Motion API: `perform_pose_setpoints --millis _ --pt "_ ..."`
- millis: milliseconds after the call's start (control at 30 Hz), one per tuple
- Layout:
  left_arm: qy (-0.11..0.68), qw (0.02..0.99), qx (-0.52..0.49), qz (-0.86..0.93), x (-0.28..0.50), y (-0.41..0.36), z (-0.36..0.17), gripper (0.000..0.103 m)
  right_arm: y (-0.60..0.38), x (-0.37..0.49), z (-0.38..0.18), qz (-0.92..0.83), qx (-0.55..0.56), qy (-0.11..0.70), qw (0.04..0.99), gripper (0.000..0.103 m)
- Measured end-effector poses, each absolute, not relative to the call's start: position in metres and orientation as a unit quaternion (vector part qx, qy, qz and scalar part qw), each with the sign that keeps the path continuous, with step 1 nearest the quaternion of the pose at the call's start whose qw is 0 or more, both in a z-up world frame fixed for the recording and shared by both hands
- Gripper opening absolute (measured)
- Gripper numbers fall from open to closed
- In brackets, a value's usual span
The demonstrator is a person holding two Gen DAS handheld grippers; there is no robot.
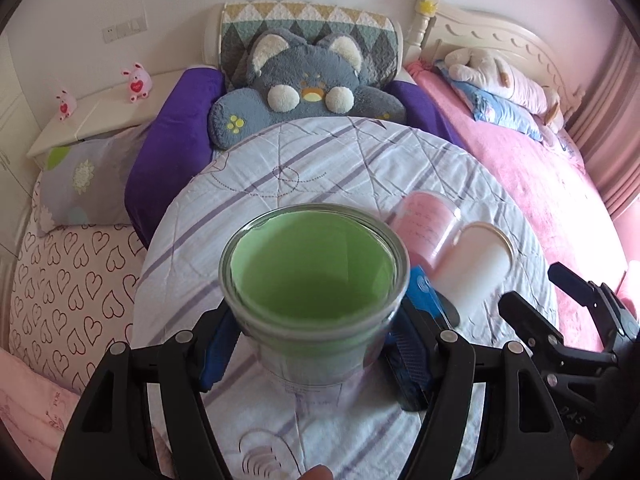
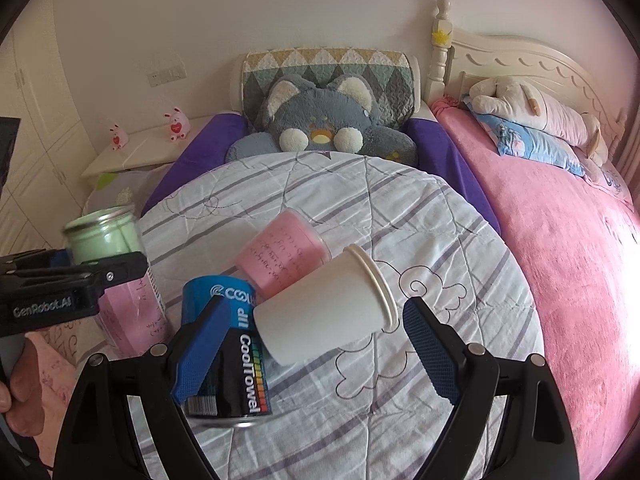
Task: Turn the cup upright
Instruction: 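Lift the cookie jar off the quilt with the left tool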
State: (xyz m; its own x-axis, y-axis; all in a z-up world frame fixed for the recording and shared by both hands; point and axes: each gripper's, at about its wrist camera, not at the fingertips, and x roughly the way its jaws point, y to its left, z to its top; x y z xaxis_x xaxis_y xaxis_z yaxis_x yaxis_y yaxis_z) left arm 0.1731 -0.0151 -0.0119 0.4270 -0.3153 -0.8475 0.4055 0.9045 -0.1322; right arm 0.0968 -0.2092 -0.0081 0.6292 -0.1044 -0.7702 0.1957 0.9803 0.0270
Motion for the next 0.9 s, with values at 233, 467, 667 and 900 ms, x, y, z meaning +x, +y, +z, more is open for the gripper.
perform_pose_setpoints --millis 233,467,667,900 --pt "0.474 0.853 0.058 -0.212 0.114 -0.005 0.006 0.071 -0.206 0.066 0.003 -0.078 0.060 0.411 0.906 0.089" --pt "0.470 0.847 0.087 -0.232 0.045 -0.011 0.017 0.071 -0.210 0.022 0.016 -0.081 0.069 0.392 0.914 0.089" --pt "0.499 0.818 0.106 -0.265 0.008 -0.034 0.003 0.071 -0.227 -0.013 0.016 -0.099 0.084 0.386 0.913 0.089" --pt "0.511 0.804 0.135 -0.273 0.009 -0.084 -0.023 0.071 -0.258 -0.033 0.007 -0.128 0.104 0.388 0.907 0.089"
